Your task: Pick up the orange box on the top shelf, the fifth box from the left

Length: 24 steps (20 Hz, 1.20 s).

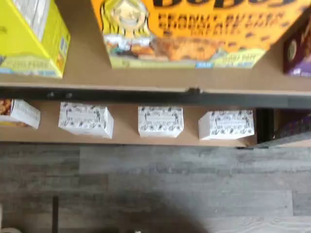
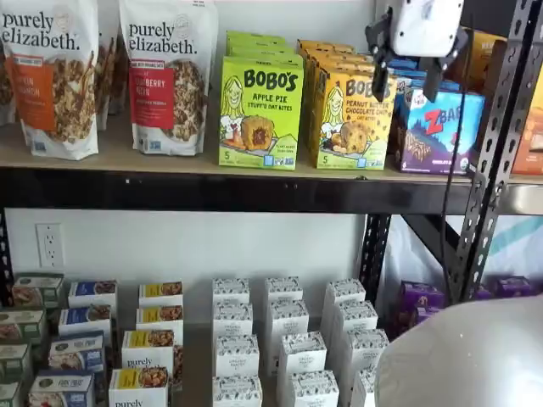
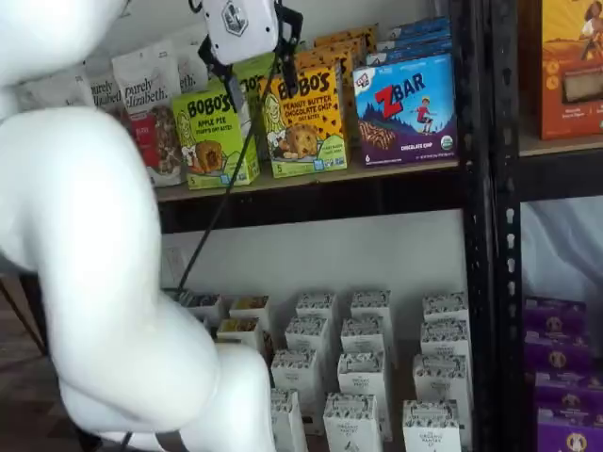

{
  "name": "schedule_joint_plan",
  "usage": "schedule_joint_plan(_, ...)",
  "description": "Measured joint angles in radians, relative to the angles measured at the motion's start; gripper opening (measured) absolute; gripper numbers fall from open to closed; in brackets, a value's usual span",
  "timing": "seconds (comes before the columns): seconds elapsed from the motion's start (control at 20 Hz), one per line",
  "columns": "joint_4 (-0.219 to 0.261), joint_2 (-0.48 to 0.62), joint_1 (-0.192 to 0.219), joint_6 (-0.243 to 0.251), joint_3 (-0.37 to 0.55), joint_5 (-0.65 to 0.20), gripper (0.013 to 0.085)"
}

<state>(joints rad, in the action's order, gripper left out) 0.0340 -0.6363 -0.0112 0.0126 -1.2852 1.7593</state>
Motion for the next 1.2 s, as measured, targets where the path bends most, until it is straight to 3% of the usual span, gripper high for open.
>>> schedule_joint_plan(0.5, 0.004, 0.149, -0.013, 0.016, -0.124, -0.091, 0.085)
schedule_joint_plan(0.75, -0.029, 0.217, -0.005, 0.012, -0.201, -0.091, 0.085)
schedule_joint_plan(1.2, -0.039, 0.318, 0.006, 0.001, -0.308, -0.068, 0.085)
